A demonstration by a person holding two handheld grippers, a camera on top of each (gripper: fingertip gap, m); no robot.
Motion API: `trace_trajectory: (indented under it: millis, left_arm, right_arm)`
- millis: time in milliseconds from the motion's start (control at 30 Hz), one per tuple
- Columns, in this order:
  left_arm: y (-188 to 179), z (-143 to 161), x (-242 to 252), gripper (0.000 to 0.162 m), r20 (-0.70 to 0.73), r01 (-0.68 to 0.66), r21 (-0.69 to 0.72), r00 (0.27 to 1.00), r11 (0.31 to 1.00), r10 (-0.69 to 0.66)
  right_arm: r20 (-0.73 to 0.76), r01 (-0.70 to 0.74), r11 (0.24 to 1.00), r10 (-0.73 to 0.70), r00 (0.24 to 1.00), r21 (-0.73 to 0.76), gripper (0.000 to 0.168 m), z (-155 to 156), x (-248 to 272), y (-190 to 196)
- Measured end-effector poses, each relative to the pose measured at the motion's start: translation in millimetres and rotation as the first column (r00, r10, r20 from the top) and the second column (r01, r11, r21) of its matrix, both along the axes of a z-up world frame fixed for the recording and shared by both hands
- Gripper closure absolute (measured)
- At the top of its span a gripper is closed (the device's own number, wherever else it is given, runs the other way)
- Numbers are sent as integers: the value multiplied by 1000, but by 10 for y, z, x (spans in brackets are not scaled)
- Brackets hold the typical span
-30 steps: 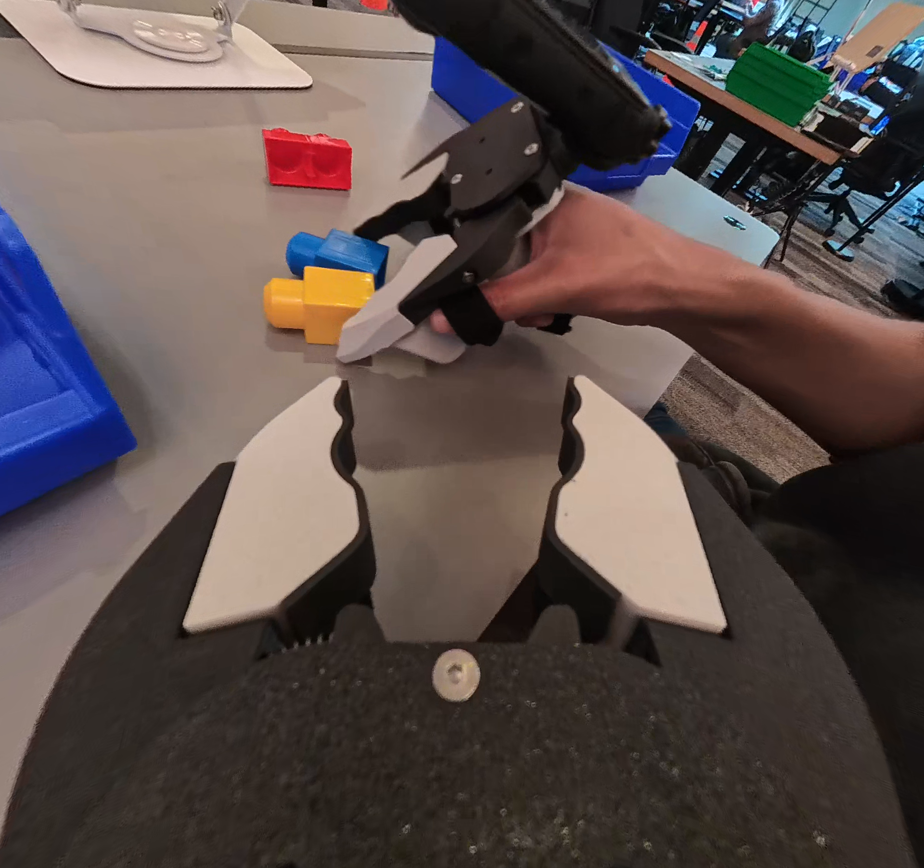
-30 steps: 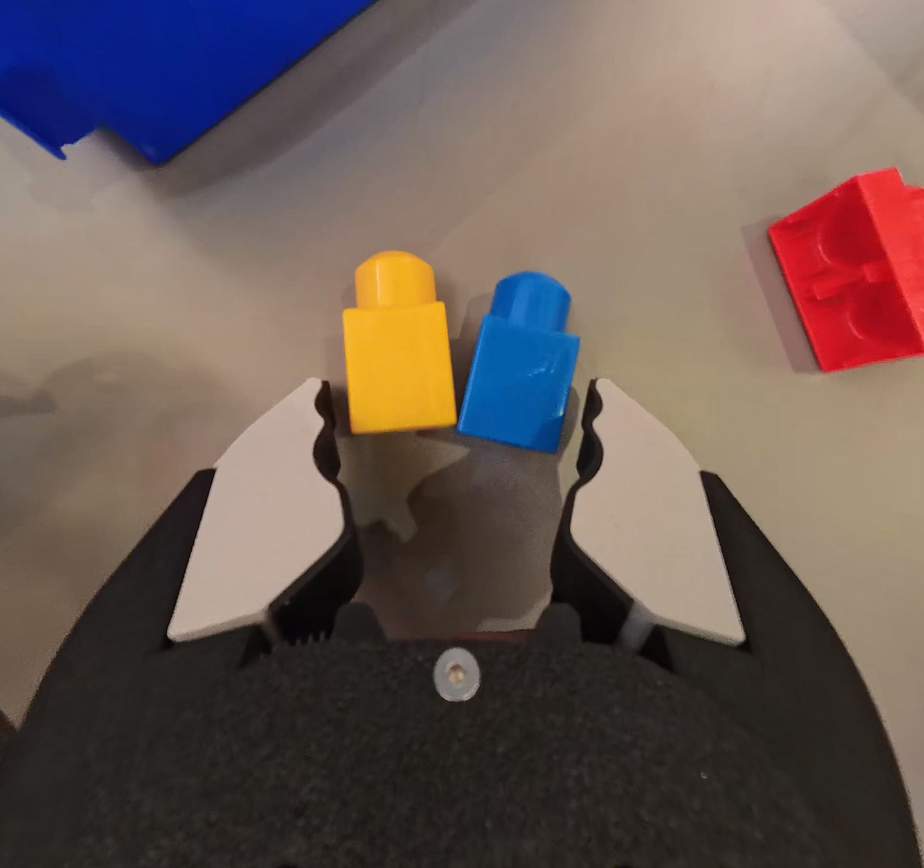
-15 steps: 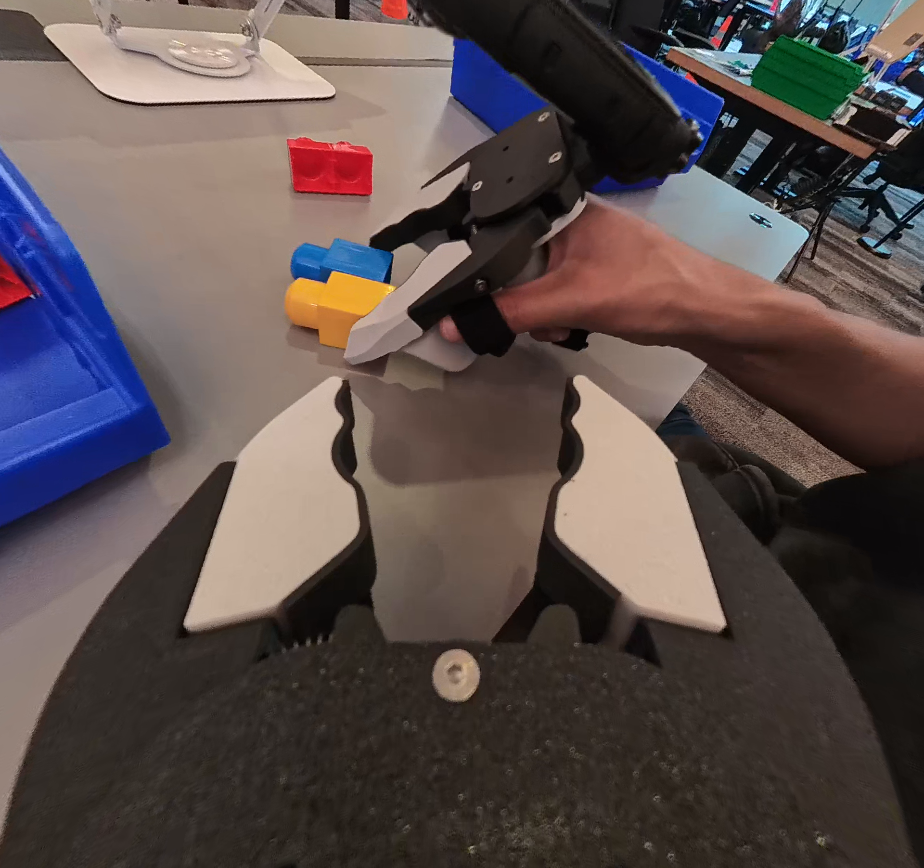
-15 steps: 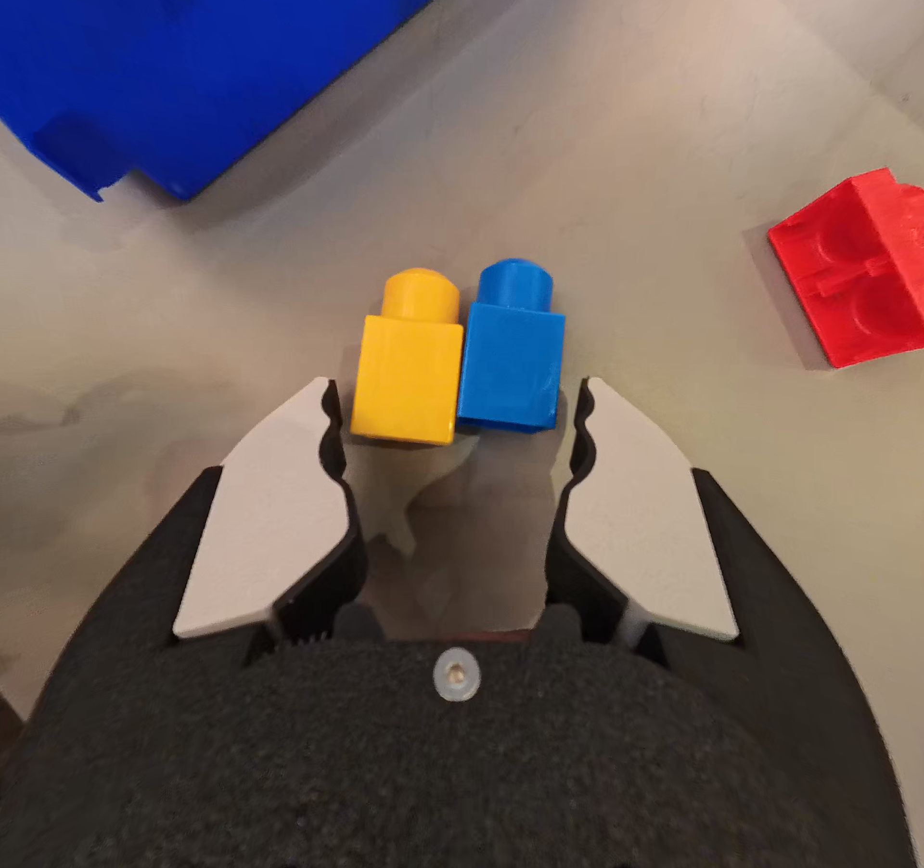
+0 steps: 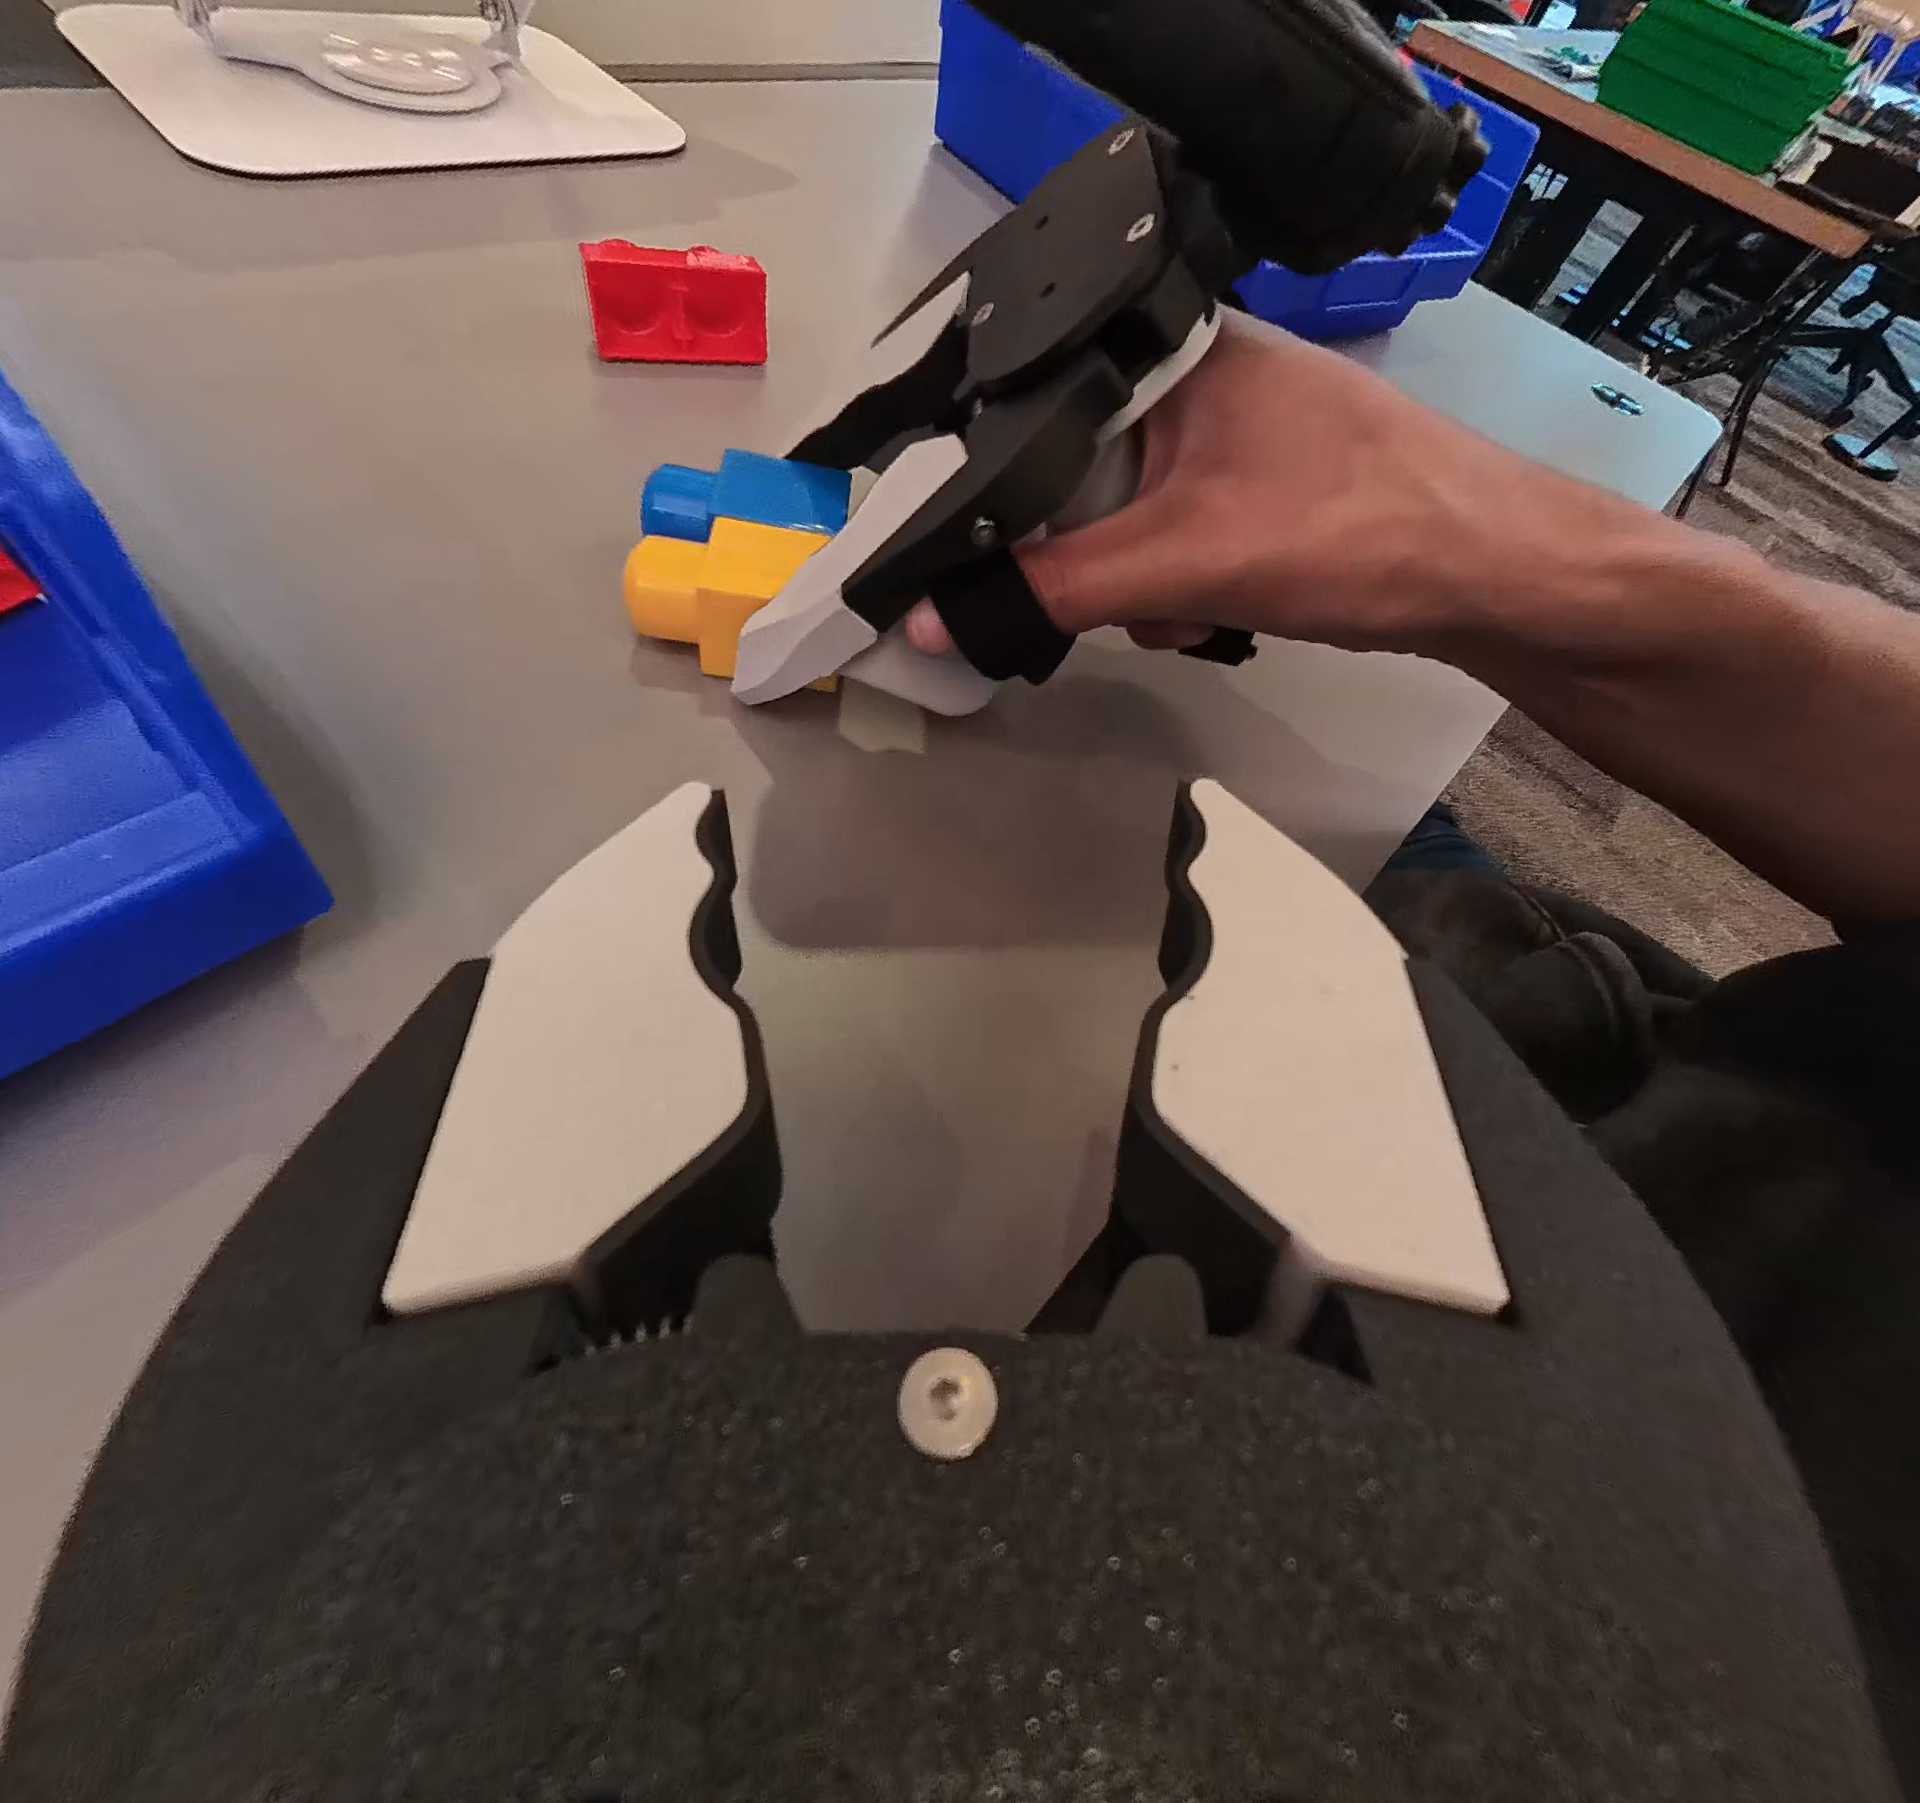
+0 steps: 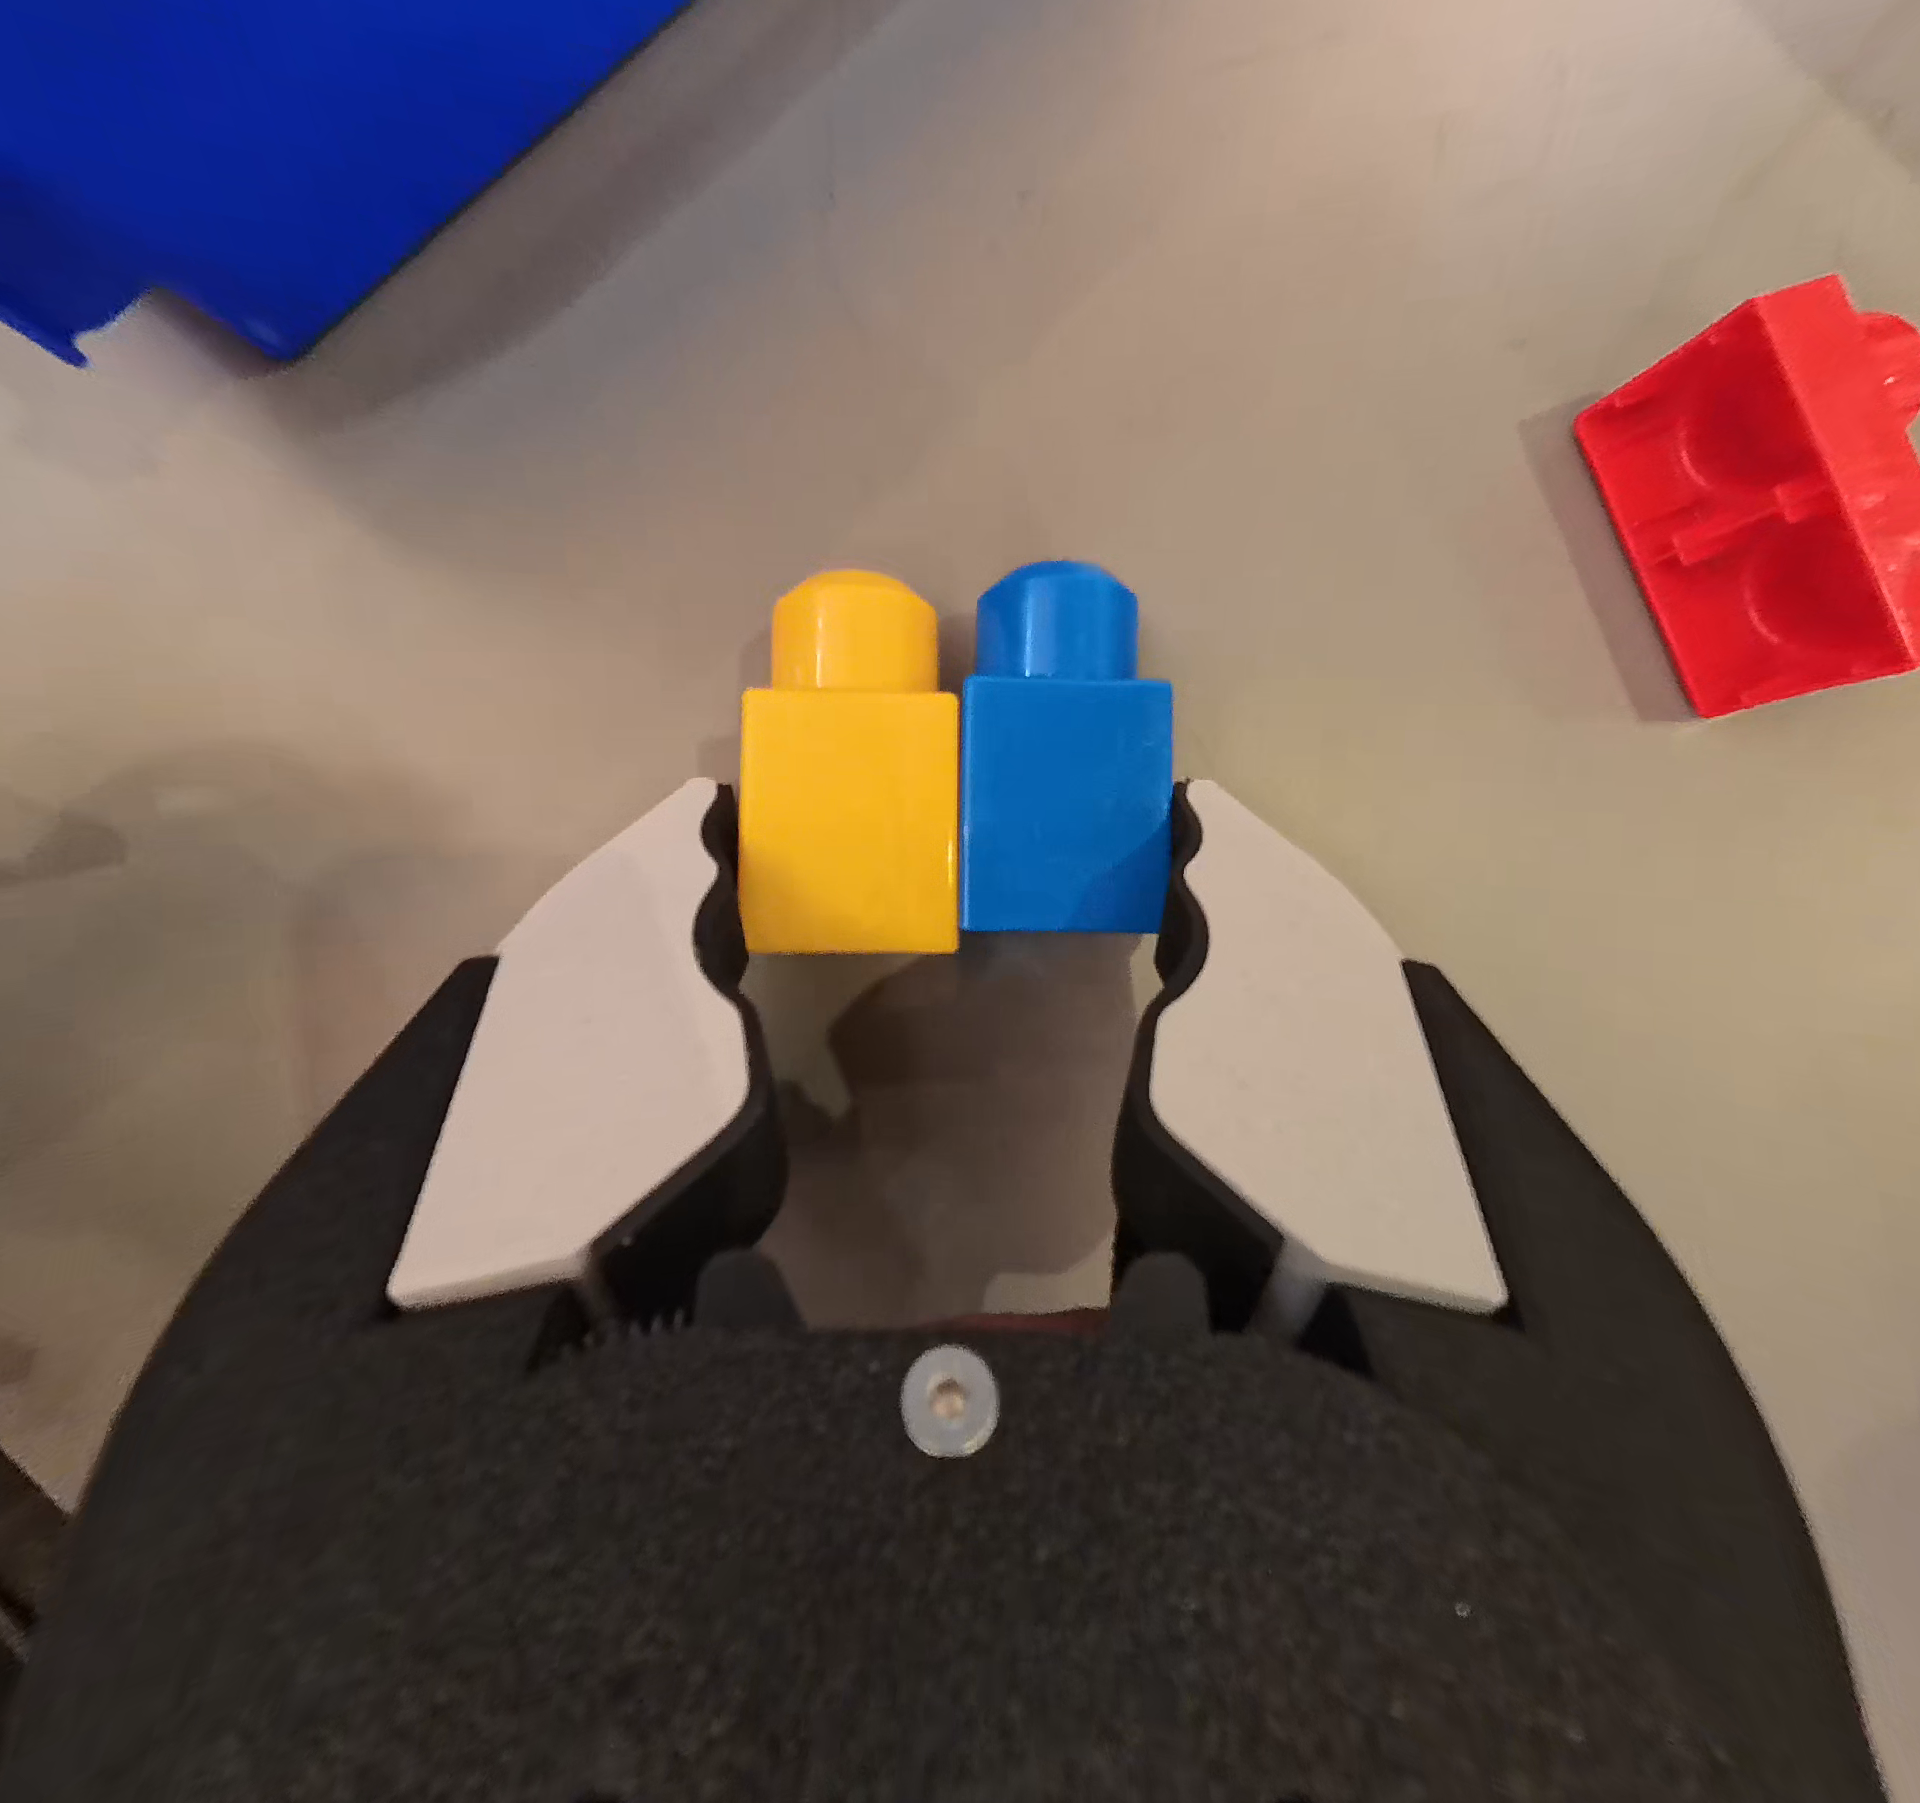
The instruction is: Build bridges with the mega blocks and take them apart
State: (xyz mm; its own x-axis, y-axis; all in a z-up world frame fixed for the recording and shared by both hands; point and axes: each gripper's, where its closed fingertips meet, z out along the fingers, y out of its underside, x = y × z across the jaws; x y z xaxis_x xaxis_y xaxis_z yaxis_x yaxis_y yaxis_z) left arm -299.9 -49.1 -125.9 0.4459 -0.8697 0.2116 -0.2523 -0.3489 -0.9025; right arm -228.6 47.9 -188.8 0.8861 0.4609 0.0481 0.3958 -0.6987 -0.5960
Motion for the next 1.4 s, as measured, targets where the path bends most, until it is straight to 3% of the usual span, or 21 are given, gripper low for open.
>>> trace_trajectory:
  millis: [300, 567, 700, 867, 1067, 1133, 1200, 1400]
  left_arm:
    - [-9, -54, 14, 83, -24, 5, 1, 1000, 1000, -5]
    - [36, -112, 28, 83, -46, 8, 19, 999, 1000, -7]
    - [117, 73, 209, 82, -56, 36, 66, 998, 997, -32]
    - [496, 291, 672, 79, -158, -8, 37, 987, 999, 14]
    - [1432, -43, 1364, 73, -410, -99, -51, 910, 994, 70]
    - [1686, -181, 1546, 70, -467, -129, -147, 883, 981, 46]
    - [1791, -261, 1730, 72, -488, -132, -260, 873, 957, -12]
    - [1948, -434, 1934, 68, -612, -234, -313, 791, 920, -7]
  right_arm:
    - [-16, -82, 996, 82, 997, -42, 92, 0, 21, -55]
    - [-91, -103, 983, 117, 989, 152, 92, 545, 505, -252]
    - [-133, -47, 974, 78, 988, 223, 92, 693, 998, -500]
    - [-144, 30, 927, 26, 989, 374, 92, 741, 1388, -734]
    - [-137, 62, 917, -8, 991, 394, 92, 659, 1569, -841]
    - [-122, 67, 915, -19, 992, 399, 92, 652, 1625, -845]
    - [-113, 71, 917, -29, 993, 392, 92, 630, 1673, -850]
    - [-127, 82, 924, -37, 991, 374, 92, 601, 1724, -860]
